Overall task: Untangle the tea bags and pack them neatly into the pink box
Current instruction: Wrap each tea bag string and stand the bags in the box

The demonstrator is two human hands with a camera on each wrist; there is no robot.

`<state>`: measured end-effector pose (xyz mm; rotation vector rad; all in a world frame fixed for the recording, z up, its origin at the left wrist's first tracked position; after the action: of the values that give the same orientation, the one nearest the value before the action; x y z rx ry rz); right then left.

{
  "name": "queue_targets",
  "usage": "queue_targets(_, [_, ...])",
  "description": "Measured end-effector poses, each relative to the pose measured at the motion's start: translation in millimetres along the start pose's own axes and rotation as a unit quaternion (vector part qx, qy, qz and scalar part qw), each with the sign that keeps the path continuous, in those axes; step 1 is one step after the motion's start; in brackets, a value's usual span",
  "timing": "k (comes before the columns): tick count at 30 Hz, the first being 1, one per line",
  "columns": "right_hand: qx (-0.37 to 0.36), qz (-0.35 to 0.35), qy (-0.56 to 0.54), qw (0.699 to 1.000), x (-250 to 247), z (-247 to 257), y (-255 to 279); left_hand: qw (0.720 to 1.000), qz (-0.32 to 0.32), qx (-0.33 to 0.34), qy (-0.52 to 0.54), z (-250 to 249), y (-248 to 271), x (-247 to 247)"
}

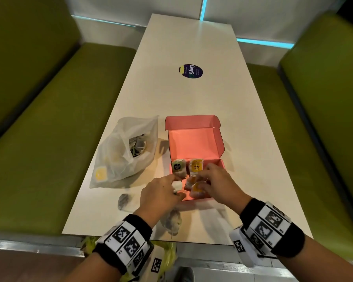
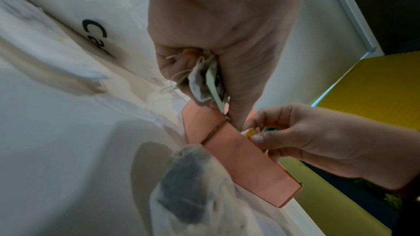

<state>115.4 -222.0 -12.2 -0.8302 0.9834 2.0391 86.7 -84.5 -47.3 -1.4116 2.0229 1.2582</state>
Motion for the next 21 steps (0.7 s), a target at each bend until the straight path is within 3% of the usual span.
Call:
queue_targets(4, [0.006, -0.08, -0.064, 0.995, -7, -11, -4, 1.0, 0.003, -0.009, 0.008, 1, 0, 2])
queue_targets(10, [0.053, -0.08, -0.063, 0.993, -6, -27, -10, 0.999, 0.011, -0.024, 0.033, 3, 2, 3])
queue_targets(13, [0.033, -0.058, -0.018, 0.998, -9, -22, -12, 0.999, 0.017, -0.025, 0.029, 2, 3, 2])
queue_targets(17, [0.041, 0.035, 0.091, 0.994, -14, -17, -14, 1.0, 0.021, -0.019, 0.002, -2, 5, -1])
queue_targets(21, [0.038, 0.011, 0.101, 0.994, -19, -12, -14, 0.999, 0.021, -0.013, -0.045, -6, 8, -4])
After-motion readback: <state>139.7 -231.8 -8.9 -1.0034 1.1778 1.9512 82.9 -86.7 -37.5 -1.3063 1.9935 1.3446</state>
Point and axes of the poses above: each hand's wrist, its own y-axis away from the middle knuckle, its own x-axis out of the palm, z = x × y, the point moved 8 cm from there along -y, towards the middle knuckle, and after that the axes turned 12 degrees about z, right-handed, at the moved point
